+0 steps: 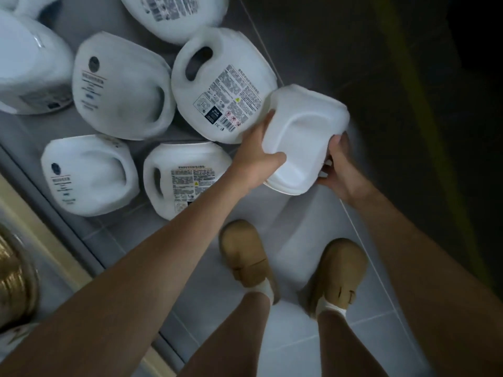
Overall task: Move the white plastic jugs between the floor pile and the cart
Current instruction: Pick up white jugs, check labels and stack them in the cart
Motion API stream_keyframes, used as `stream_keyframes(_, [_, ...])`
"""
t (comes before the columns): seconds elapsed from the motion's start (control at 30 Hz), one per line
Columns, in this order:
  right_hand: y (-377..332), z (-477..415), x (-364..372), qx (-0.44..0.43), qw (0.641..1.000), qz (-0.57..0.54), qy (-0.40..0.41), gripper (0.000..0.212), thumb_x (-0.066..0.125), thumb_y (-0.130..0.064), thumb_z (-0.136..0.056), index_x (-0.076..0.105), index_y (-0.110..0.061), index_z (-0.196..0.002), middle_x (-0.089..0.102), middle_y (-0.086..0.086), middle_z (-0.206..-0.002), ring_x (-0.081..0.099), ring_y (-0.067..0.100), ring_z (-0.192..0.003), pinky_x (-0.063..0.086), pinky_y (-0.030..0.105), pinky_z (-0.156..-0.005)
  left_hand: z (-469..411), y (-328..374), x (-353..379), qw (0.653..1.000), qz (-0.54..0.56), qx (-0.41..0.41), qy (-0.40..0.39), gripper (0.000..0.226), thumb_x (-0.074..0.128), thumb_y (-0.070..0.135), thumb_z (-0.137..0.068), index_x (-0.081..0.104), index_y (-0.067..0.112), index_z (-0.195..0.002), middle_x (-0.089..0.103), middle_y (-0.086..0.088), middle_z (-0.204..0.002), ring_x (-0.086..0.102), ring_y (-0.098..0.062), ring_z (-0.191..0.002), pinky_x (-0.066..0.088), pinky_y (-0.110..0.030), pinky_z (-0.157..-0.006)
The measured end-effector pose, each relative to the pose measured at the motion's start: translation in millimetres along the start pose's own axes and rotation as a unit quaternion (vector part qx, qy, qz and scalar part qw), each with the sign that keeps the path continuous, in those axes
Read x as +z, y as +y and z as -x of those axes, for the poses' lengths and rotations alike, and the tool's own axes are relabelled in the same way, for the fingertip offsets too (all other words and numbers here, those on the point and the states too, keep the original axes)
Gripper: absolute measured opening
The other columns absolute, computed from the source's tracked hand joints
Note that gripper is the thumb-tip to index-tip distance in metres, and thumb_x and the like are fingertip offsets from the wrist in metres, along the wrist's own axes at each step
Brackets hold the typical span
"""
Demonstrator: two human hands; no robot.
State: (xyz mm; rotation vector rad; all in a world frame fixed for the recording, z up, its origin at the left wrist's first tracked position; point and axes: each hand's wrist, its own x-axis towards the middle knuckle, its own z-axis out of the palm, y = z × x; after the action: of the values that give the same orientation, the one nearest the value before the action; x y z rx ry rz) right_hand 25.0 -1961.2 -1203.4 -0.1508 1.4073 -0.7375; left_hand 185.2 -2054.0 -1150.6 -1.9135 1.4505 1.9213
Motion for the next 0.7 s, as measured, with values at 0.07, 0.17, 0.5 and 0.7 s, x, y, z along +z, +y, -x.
stream_keyframes(0.07, [-4.0, 8.9, 3.6, 0.002, 1.0, -0.005, 0.025, 0.098, 0.067, -0.074, -0.067, 0.024, -0.037, -0.148, 0.058, 0.001, -0.133, 0.062, 0.022, -0.115, 0.056, 0.052, -0.083, 7.4, 0.0, 0.4, 1.0, 0.022, -0.004, 0.001, 0.077, 0.06, 0.01, -0.07, 0.039, 0.02, -0.143, 0.052, -0.001, -0.133, 0.05, -0.014, -0.119, 0.042, -0.025, -0.095])
stream_keyframes(0.17, [-9.7, 29.9, 6.8, 0.015, 1.0, 0.012, 0.019, 0.089, 0.06, -0.069, -0.07, 0.024, -0.04, -0.146, 0.053, 0.0, -0.138, 0.058, 0.025, -0.121, 0.055, 0.054, -0.086, 32.9, 0.6, -2.0, 0.999, 0.046, -0.01, -0.001, 0.074, 0.057, 0.013, -0.063, 0.045, 0.018, -0.136, 0.054, -0.004, -0.128, 0.053, -0.015, -0.115, 0.045, -0.023, -0.089])
stream_keyframes(0.5, [-105.8, 180.1, 42.6, 0.033, 0.992, 0.116, -0.048, 0.075, 0.066, -0.043, -0.087, 0.018, -0.036, -0.144, 0.05, -0.003, -0.133, 0.056, 0.023, -0.121, 0.053, 0.05, -0.094, 200.8, 58.8, -53.1, 0.985, 0.16, -0.061, 0.009, 0.053, 0.056, 0.002, -0.075, 0.048, 0.029, -0.119, 0.06, 0.009, -0.1, 0.058, -0.01, -0.095, 0.048, -0.025, -0.074])
stream_keyframes(0.7, [-201.2, 282.8, 95.7, 0.005, 0.971, 0.187, -0.152, 0.069, 0.064, -0.032, -0.078, 0.024, -0.037, -0.134, 0.055, -0.002, -0.129, 0.063, 0.02, -0.112, 0.058, 0.037, -0.084, 322.2, 96.4, -108.9, 0.964, 0.242, -0.099, 0.04, 0.061, 0.053, 0.019, -0.06, 0.053, 0.02, -0.121, 0.06, -0.002, -0.099, 0.058, -0.02, -0.091, 0.049, -0.03, -0.064])
